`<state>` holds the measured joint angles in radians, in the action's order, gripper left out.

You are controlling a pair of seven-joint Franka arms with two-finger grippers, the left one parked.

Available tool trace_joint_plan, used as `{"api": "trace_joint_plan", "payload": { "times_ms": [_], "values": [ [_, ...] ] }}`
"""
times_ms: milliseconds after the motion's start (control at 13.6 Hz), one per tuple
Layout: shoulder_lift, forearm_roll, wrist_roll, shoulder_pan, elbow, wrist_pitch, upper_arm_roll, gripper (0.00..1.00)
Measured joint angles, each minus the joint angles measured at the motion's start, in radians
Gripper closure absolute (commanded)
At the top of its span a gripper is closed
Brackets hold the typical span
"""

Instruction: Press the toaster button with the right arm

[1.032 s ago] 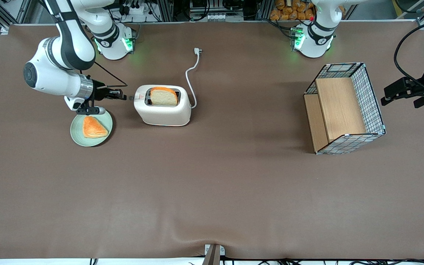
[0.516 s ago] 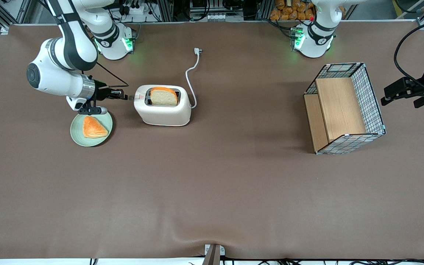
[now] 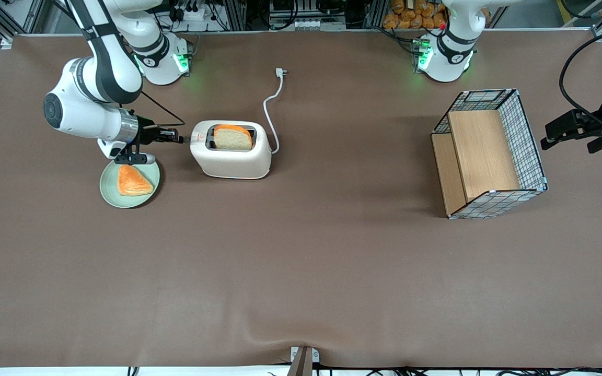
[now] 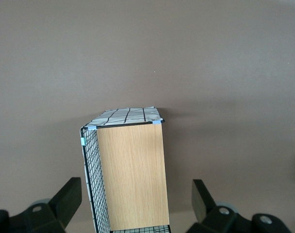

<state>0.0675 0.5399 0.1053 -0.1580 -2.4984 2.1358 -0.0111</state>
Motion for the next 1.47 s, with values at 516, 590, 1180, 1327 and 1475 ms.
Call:
{"api": "trace_joint_plan", "payload": {
  "times_ms": [516, 590, 1180, 1327, 1475],
  "values": [
    [-0.033, 0.007, 0.0, -0.017, 0.0, 0.042, 0.0, 1.0],
    [-0.04, 0.007, 0.0, -0.02, 0.0, 0.05, 0.0, 1.0],
    [-0.079, 0.009, -0.001, -0.036, 0.0, 0.094, 0.0, 1.0],
    [-0.083, 0.009, -0.001, -0.04, 0.0, 0.102, 0.0, 1.0],
    [-0.091, 0.009, -0.003, -0.048, -0.001, 0.116, 0.0, 1.0]
  ]
}}
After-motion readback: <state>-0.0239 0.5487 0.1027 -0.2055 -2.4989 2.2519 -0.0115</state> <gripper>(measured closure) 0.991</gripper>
